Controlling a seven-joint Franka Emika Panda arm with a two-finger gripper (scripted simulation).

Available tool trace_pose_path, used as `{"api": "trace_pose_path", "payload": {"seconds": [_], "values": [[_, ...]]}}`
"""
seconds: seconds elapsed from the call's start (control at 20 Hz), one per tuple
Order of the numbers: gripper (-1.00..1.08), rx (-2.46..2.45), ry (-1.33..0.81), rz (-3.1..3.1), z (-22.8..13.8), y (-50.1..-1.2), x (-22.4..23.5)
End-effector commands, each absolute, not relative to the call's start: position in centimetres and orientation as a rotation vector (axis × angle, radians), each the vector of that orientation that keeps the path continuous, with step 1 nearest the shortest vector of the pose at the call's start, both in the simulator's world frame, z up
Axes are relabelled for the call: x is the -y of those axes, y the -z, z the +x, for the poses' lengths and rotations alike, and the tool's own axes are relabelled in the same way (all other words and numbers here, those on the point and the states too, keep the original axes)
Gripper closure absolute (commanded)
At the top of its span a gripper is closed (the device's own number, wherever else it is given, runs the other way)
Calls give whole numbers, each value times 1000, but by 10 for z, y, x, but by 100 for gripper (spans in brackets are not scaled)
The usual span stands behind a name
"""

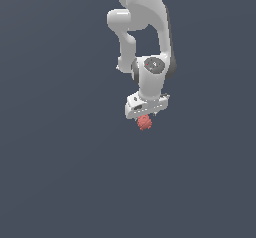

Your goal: Pick up the object and move it to a goal position.

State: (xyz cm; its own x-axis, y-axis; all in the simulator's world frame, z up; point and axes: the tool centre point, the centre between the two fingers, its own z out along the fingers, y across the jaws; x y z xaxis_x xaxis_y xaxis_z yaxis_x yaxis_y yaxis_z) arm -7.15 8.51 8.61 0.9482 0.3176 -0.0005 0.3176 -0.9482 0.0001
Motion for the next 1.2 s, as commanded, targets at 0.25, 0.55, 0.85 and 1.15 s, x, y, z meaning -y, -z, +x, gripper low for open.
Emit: {"api": "trace_pose_path", "payload": {"seconds": [0.25,0.55,0.85,1.15], "values": [[-92,-510,1,3100,-73,-54,-85],[-92,-512,0,3100,-73,-40,-86],[108,-512,0,3100,-73,-40,-86],[108,-511,-2,3099,-72,-41,-85]]}}
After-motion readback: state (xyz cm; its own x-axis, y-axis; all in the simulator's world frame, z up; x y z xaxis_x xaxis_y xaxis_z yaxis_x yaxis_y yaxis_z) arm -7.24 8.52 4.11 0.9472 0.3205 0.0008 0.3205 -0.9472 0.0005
